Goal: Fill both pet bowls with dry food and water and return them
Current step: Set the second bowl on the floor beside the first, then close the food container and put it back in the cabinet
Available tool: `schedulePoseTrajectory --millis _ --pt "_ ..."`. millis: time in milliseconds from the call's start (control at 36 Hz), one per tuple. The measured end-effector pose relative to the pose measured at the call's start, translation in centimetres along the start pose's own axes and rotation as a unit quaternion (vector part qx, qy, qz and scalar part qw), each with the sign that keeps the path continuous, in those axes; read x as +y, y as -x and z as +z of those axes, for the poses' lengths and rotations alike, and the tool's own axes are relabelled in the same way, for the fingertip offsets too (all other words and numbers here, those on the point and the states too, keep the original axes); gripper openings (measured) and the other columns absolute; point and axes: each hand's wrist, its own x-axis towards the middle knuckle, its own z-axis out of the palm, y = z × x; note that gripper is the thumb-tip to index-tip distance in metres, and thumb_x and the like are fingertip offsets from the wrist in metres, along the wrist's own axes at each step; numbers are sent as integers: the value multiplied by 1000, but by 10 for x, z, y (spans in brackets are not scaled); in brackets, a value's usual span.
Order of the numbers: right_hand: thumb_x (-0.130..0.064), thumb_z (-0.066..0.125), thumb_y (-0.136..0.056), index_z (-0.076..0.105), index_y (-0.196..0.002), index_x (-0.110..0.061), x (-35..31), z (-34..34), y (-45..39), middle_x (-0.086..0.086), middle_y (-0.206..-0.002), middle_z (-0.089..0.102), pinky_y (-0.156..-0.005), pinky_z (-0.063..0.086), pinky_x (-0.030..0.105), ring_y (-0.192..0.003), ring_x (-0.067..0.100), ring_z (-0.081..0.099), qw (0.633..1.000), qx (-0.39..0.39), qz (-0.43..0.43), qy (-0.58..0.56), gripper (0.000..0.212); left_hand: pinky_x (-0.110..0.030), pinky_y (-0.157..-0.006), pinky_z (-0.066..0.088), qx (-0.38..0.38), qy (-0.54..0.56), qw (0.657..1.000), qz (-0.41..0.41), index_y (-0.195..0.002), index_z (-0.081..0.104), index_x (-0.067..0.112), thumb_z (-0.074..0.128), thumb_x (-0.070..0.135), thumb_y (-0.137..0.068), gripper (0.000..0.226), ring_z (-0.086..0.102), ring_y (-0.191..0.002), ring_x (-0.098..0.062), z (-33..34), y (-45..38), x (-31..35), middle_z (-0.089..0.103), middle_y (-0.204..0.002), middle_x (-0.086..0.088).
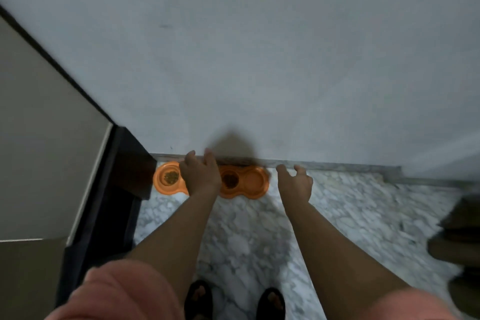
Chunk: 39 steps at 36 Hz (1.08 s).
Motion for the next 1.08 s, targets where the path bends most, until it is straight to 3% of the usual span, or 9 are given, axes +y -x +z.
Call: schedulePoseTrajectory --millis 111,250,361,500,694,889,1056,1083 --pt "-36 55 -89 40 -143 -14 -68 -45 77 10 -147 32 -95 39 35 -128 27 42 999 2 -27 -29 60 -42 -109 37 4 20 999 45 -143 38 6 41 43 -99 58 43 -130 -33 -77 44 68 36 -144 -19" --pt "-37 54 -91 41 -142 -16 -143 -89 166 8 -145 33 -98 38 35 -127 28 44 997 6 -61 -55 57 -37 -109 32 30 40 995 89 -141 40 5 41 40 -100 54 41 -130 -33 -167 99 132 38 -141 -19" --pt "-37 53 -91 41 -142 -16 -175 -115 224 7 -146 34 -90 36 30 -124 27 47 992 4 -109 -68 55 -37 -110 32 36 62 991 114 -143 38 6 38 41 -101 55 42 -132 -31 -221 136 157 35 -146 -17" --pt "-38 54 -88 43 -139 -18 -191 -136 282 6 -145 38 -95 41 38 -122 27 48 986 -14 -132 -104 56 -38 -109 34 56 94 987 120 -143 38 6 36 43 -101 56 44 -130 -32 -278 174 168 35 -146 -17" --pt "-39 52 -89 44 -137 -18 -179 -148 349 6 -140 44 -89 41 37 -119 27 49 975 -52 -190 -102 53 -36 -106 34 132 118 974 140 -138 44 2 36 39 -102 52 43 -129 -32 -360 226 147 42 -144 -19" --pt "-39 52 -89 45 -136 -18 -152 -128 415 7 -139 45 -88 40 37 -117 27 49 963 -112 -229 -84 51 -34 -107 31 209 127 964 101 -139 43 -1 39 37 -101 53 42 -130 -35 -431 265 90 43 -142 -23" --pt "-39 53 -89 49 -131 -16 -142 -108 455 8 -136 47 -86 39 32 -114 27 51 957 -152 -239 -64 48 -33 -106 31 231 139 960 77 -136 46 0 39 35 -101 50 43 -128 -35 -465 286 59 43 -140 -24" --pt "-39 53 -89 50 -130 -16 -133 -74 520 8 -136 47 -86 40 32 -114 27 51 939 -207 -271 -44 47 -34 -106 32 280 170 944 50 -137 46 2 38 37 -101 51 43 -127 -35 -532 303 13 42 -141 -23"
